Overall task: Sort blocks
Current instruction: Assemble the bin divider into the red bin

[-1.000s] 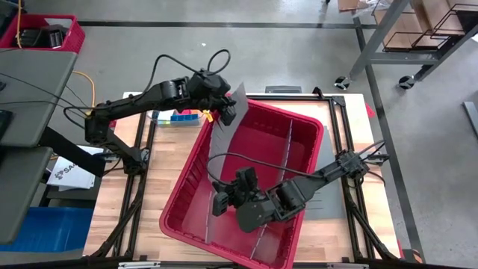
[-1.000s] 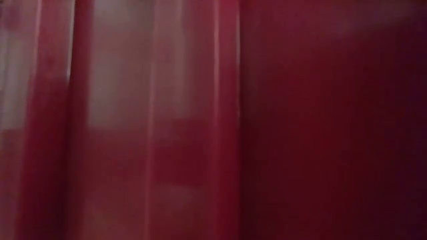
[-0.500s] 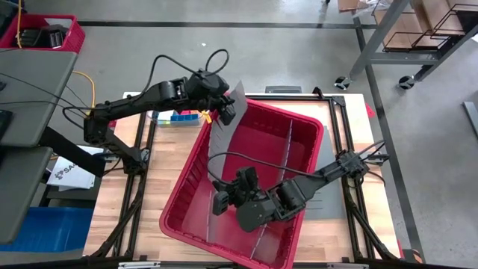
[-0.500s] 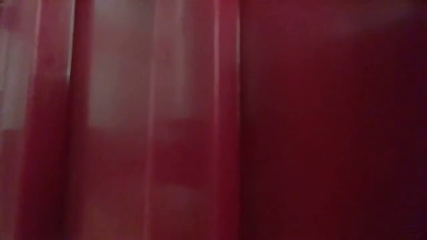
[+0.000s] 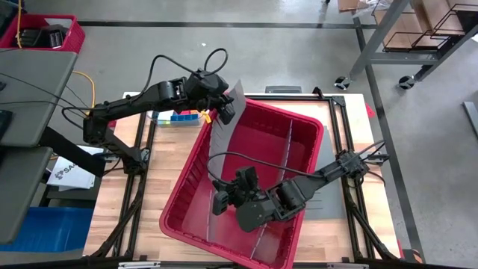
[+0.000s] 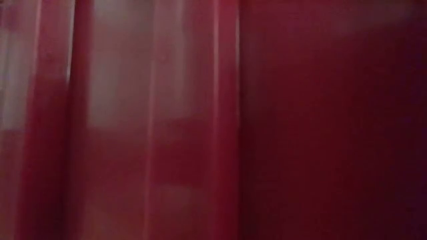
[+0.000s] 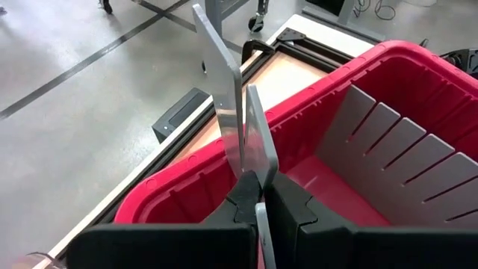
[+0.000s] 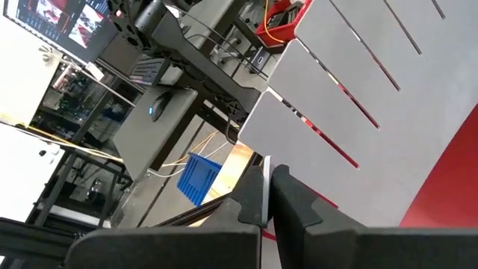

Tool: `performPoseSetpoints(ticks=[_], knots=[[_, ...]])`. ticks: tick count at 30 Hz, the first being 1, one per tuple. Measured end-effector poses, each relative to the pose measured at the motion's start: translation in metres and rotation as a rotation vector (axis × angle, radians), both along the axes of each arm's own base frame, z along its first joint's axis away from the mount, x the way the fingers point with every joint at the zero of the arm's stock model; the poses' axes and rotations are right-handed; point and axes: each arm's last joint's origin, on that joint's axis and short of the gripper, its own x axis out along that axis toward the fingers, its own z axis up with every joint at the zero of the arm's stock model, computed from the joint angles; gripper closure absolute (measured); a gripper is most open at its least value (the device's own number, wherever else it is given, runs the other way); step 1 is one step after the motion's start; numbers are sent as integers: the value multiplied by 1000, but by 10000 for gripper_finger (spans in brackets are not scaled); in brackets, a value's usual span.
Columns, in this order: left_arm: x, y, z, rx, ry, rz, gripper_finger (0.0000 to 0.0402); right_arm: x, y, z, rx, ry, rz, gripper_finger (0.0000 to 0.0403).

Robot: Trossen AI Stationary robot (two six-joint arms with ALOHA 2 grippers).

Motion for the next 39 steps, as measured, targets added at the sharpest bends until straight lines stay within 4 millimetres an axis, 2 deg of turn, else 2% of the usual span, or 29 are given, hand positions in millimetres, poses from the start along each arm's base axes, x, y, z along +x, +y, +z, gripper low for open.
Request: performPoseSetpoints(ticks=[10,14,16,19,24,32,39], knots=[[10,3,-7,8,5,-7,401,0,0,0,1,0,0,403],[19,8,-20,2,62,-16,401,1,1,2,18,-21,6,402],[27,12,-32,39,119,-8,401,-2,4,13,64,-74,49,399],[37,17,-46,55,159,19,401,-4,6,26,41,-133,76,399],[44,23,-54,41,166,40,401,-1,6,25,-22,-125,70,401],[42,21,-51,3,131,48,399,-6,8,28,-49,-117,92,402],[42,21,-58,-66,142,58,366,-10,5,37,-78,-124,108,402]])
